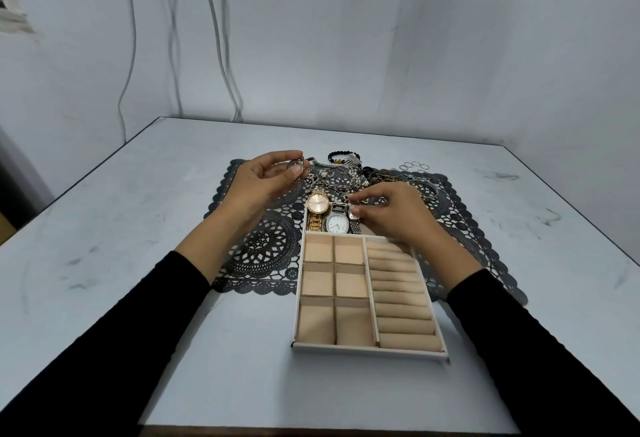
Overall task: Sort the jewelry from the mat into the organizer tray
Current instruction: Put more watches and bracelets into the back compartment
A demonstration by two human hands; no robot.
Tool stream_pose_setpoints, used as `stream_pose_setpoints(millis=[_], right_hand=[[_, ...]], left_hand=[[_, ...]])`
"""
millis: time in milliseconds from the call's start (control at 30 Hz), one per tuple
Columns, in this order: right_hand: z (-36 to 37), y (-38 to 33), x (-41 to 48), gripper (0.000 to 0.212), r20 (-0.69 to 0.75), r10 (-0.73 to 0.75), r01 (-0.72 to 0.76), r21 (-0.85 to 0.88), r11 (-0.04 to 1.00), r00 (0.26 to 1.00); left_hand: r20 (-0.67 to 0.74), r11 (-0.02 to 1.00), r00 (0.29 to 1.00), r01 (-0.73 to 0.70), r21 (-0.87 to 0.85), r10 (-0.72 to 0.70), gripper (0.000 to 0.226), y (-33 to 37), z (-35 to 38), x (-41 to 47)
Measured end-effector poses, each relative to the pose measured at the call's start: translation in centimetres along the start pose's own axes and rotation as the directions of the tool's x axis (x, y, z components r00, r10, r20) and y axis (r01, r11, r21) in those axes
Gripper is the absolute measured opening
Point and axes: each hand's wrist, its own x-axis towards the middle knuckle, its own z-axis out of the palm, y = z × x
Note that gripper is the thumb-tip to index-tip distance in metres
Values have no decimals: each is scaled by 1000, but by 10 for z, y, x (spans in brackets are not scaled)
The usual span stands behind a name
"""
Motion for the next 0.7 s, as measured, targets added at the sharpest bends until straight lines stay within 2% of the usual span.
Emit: stream_pose_setpoints(millis=[233,600,700], right_hand=[[-4,-1,-2,19,1,19,-19,12,1000,1000],[-35,10,-26,17,-224,-15,27,50,998,974],[-41,22,-34,21,-249,-27,22,-21,1000,968]], left_hand=[[-15,1000,1000,21,1,-21,27,0,6,-4],[-7,1000,1000,-6,12,6,25,2,15,-9],[3,1000,1000,-12,18,12,26,1,18,-9]])
